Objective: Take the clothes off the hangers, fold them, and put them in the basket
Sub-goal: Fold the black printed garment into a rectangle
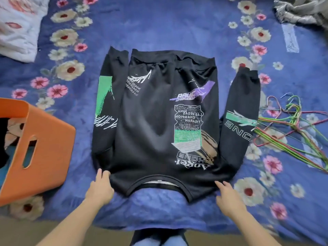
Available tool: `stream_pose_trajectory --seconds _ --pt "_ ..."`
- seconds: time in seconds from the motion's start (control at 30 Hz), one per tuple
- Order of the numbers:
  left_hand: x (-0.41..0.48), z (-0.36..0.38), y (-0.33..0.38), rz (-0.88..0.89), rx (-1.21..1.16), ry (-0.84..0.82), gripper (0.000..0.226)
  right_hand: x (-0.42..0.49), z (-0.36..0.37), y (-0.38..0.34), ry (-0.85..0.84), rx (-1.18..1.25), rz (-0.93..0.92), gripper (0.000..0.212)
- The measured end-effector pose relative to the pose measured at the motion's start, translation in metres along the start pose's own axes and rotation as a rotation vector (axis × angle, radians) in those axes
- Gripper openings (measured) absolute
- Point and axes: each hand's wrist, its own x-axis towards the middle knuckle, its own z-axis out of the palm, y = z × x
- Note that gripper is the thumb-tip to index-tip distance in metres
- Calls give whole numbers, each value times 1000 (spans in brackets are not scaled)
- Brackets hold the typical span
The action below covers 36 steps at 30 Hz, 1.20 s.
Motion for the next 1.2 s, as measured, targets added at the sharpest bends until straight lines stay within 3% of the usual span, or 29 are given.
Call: stream_pose_trajectory --seconds 0.1,0.2,0.27,0.33,0.43,0.53,0.63,0.7,0.8,0.9,1.0,1.07,1.2 --pt "0 24 38 -299 -610 237 50 10 13 -20 193 382 217 28" --pt "2 36 71 -641 -1070 318 64 29 28 -43 80 1021 551 62" --pt "7 40 75 -765 -1185 306 71 35 34 -54 44 1473 675 42" --pt "11 45 72 -763 -1133 271 68 42 44 -58 114 1583 737 17" --pt "1 55 63 -661 -1032 318 59 34 50 -53 221 1193 700 10" --pt "-19 66 53 -648 -935 270 58 13 52 -41 165 831 599 6" --pt "-27 67 53 -707 -803 227 65 6 41 -35 144 641 480 18" --pt "-19 54 64 -695 -647 315 75 17 22 -37 237 645 388 20" --pt "7 19 97 -382 -474 449 78 50 -25 -54 360 689 202 15" --pt "50 -17 135 -25 -327 455 62 86 -75 -76 340 616 12 9" --pt "113 -49 178 280 -178 398 49 136 -124 -101 325 449 -140 28" --pt "152 -69 199 384 -103 354 49 166 -151 -117 356 396 -201 38" --pt "225 -108 237 387 -103 362 51 236 -195 -140 441 326 -280 40"
